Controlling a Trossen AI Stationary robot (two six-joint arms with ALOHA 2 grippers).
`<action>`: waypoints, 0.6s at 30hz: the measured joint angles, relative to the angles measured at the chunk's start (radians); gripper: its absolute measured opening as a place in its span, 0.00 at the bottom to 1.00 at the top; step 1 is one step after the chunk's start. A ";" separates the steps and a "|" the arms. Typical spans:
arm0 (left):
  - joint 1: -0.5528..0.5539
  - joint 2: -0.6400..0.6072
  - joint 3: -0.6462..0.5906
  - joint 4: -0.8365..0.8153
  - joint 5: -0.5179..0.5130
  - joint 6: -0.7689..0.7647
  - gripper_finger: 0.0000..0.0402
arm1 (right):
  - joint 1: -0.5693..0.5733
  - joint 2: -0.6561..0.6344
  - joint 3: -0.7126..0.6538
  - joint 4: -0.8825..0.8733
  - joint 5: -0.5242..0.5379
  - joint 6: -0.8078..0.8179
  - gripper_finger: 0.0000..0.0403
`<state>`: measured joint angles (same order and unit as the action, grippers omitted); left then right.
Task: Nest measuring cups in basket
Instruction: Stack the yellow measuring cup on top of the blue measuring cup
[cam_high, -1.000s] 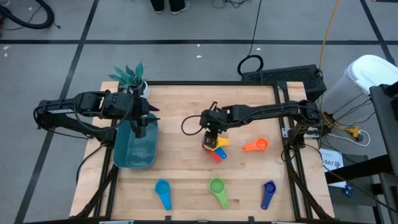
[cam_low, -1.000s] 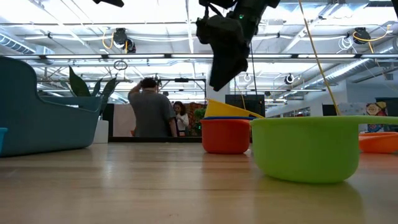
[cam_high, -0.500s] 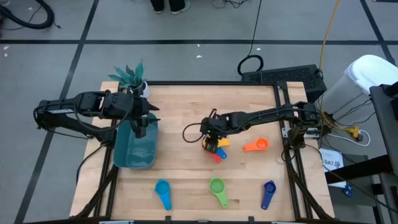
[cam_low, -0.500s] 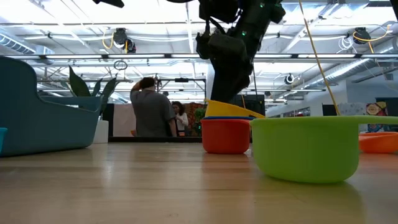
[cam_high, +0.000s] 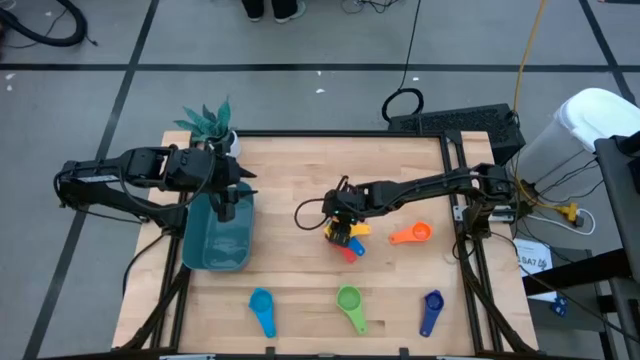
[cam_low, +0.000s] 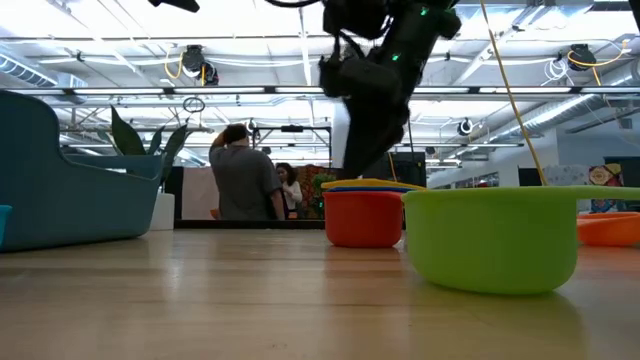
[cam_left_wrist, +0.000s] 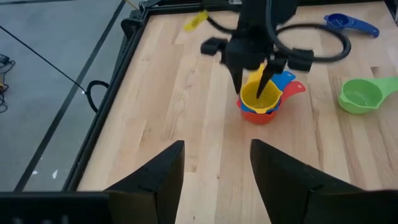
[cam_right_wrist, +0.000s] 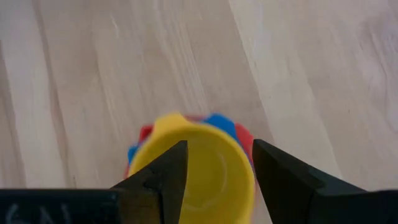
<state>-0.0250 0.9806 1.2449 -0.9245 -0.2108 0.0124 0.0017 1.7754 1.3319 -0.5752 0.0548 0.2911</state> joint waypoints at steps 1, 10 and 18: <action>0.000 0.000 0.000 0.000 0.000 0.001 0.45 | -0.001 -0.020 0.000 -0.023 0.013 0.000 0.43; -0.023 0.056 0.000 0.029 0.069 0.002 0.45 | -0.034 -0.098 -0.032 -0.236 0.128 -0.016 0.43; -0.086 0.131 0.000 0.042 0.071 0.000 0.52 | -0.047 -0.097 -0.210 -0.173 0.100 0.011 0.43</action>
<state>-0.1115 1.1120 1.2449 -0.8828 -0.1398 0.0122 -0.0456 1.6787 1.1217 -0.7481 0.1549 0.3025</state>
